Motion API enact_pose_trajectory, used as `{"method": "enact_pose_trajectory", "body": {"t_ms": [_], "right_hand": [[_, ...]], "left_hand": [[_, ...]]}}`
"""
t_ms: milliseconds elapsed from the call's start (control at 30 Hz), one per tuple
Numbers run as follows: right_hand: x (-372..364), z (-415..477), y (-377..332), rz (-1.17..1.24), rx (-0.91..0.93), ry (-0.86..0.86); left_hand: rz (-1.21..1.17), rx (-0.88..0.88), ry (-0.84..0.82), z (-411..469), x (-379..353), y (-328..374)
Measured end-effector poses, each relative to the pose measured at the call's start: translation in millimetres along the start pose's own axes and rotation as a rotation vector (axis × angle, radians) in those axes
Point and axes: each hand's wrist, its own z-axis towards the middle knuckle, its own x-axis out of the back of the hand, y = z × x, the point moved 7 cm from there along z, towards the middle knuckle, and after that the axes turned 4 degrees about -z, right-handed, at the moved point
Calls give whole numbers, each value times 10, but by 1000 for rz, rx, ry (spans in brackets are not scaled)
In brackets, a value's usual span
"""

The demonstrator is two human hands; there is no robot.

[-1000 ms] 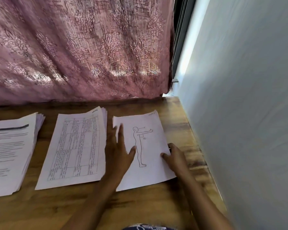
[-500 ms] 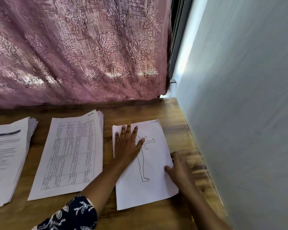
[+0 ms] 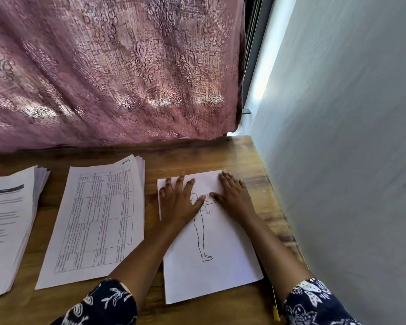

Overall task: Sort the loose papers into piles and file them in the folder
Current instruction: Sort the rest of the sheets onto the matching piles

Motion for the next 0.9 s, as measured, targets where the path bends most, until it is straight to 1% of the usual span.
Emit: {"method": "enact_pose_trajectory", "body": {"t_ms": [100,133,167,200,233,267,333,367,400,433,500,567,600,667,700,733,800,833,900], "right_hand": [[40,-37,-67,33,18,36],[96,-72,-102,43,47,110],[170,-114,-125,64,64,219],[251,-173,-114,128,38,318],[314,-242,-74,240,-32,367],[353,-308,-17,365,-120,382],[289,-340,139,587,-290,344],[258,-334,189,662,-325,334],[263,-317,188,673,-294,344],[302,-299,139,621,-196,363],[325,-279,-69,392,104,348],[199,-303,-245,154,370,249],[147,-310,-274,94,428,176],[67,-301,-249,84,411,27],[54,-285,-217,119,365,-13],[77,-259,-180,183,306,-26],[174,-190,-86,307,188,17],[202,-143,-21,311,138,51],[189,-56,88,198,87,56]], "left_hand": [[-13,-29,89,5,40,10],[-24,-40,114,-3,27,5],[-37,-47,136,-10,24,-3],[-56,-49,150,-11,19,-13],[-81,-50,158,-13,23,-23],[-102,-49,157,-14,31,-28],[-120,-51,131,-6,30,-24],[-122,-60,115,-5,19,-15],[-137,-77,105,-8,19,-2],[-181,-106,102,-16,25,12],[-350,-187,111,-45,78,47],[-503,-243,124,-69,126,49],[-544,-244,122,-64,138,38],[-553,-227,85,-35,111,24],[-498,-229,68,-18,79,24],[-414,-243,59,-7,48,36],[-272,-264,50,8,-19,49],[-236,-260,45,20,-43,42],[-221,-245,42,34,-70,23]]}}
